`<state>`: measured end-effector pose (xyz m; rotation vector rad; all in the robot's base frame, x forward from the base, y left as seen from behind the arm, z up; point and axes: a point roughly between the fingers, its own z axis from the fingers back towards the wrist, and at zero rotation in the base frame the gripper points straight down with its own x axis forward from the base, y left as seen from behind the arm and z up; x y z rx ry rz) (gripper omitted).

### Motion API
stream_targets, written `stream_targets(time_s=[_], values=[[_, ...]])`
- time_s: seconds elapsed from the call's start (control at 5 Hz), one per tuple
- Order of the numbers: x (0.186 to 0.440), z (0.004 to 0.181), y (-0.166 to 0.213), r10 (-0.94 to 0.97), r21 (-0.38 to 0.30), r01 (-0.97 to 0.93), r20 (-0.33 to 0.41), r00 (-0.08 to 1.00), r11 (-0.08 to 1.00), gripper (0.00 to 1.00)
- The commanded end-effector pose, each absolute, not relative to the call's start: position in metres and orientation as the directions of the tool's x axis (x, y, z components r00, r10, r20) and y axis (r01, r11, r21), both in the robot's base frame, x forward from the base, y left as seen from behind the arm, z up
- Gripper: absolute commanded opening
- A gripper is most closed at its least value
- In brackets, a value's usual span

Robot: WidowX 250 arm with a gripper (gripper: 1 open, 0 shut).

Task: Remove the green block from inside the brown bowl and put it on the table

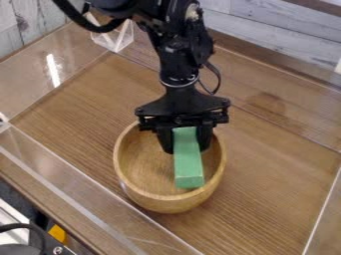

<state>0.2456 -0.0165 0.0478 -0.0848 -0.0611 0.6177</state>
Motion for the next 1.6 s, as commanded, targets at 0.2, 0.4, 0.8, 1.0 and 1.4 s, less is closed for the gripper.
stream_targets(time_s=[0.2, 0.4, 0.8, 1.0, 1.4], values=[[0.256, 0.074, -0.01, 0.589, -0.131, -0.578, 0.059, 0.806, 0.805, 0.0], [0.255, 0.076, -0.003, 0.61, -0.134, -0.599, 0.057, 0.791, 0.789, 0.0], [0.261, 0.069, 0.007, 0.671, -0.137, -0.66, 0.054, 0.74, 0.739, 0.0], [0.263, 0.069, 0.009, 0.708, -0.137, -0.698, 0.053, 0.704, 0.703, 0.0], [0.27, 0.08, 0.016, 0.74, -0.136, -0.729, 0.054, 0.67, 0.67, 0.0]])
